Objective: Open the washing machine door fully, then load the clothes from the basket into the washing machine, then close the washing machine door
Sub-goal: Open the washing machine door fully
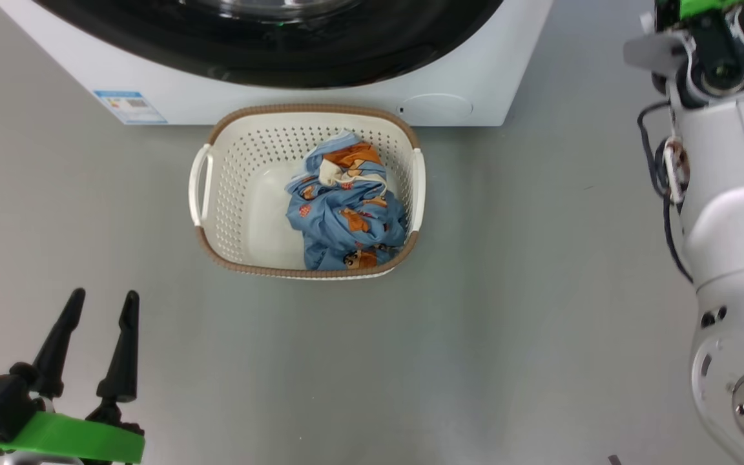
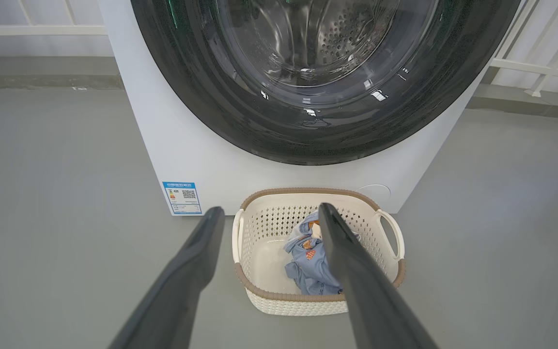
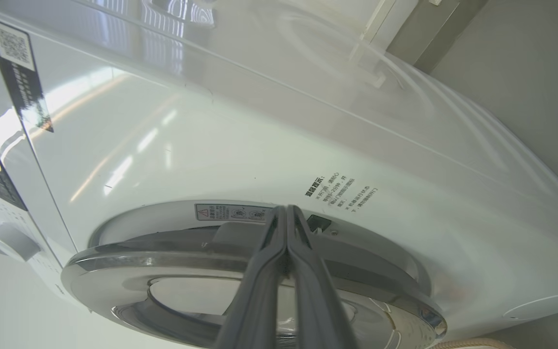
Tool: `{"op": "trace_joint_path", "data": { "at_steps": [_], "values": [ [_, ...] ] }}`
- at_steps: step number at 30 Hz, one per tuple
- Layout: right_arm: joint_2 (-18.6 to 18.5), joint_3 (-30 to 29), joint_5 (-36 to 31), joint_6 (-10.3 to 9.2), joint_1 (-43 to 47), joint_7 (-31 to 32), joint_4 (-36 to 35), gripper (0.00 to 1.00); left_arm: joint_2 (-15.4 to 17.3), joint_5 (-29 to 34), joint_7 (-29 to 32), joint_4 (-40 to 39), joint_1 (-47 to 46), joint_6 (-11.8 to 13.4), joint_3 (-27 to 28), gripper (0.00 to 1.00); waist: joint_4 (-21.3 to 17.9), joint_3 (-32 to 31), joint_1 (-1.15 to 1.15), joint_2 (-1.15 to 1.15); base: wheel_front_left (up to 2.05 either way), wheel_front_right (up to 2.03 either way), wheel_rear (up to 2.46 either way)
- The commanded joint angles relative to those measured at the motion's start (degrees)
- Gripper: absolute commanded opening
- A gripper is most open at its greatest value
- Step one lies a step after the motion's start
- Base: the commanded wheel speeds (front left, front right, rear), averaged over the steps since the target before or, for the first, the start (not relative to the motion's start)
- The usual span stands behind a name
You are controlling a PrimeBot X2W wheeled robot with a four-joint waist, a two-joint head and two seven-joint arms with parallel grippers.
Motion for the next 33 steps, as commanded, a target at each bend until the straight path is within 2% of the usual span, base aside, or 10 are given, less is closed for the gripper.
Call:
{"op": "trace_joint_path", "data": {
  "at_steps": [1,7,18,33],
  "values": [
    [1.1,-0.1,-1.8,-0.05,-4.2,1.3,0.8,0.0,2.1,-0.3,-0.5,-1.8,-1.9,-0.2,1.4,1.0,0.9,1.0,0.0,0.0,0.0,0.0,0.0],
    [1.1,-1.3,-4.3,-0.05,-11.3,2.1,7.2,0.0,1.6,-0.7,-0.5,-2.4,-2.8,-0.2,0.5,1.0,2.0,2.1,0.0,0.0,0.0,0.0,0.0],
    [1.1,-2.9,-8.3,-0.05,-20.8,-1.5,17.5,0.0,1.3,-1.3,-0.5,-2.5,-3.6,-0.2,-0.7,1.0,3.7,3.5,0.0,0.0,0.0,0.0,0.0],
    [1.1,-3.8,-11.2,-0.05,-25.9,-3.7,21.7,0.0,1.2,-2.4,-0.5,-2.5,-5.0,-0.2,-1.4,1.0,5.1,6.1,0.0,0.0,0.0,0.0,0.0]
  ]
}}
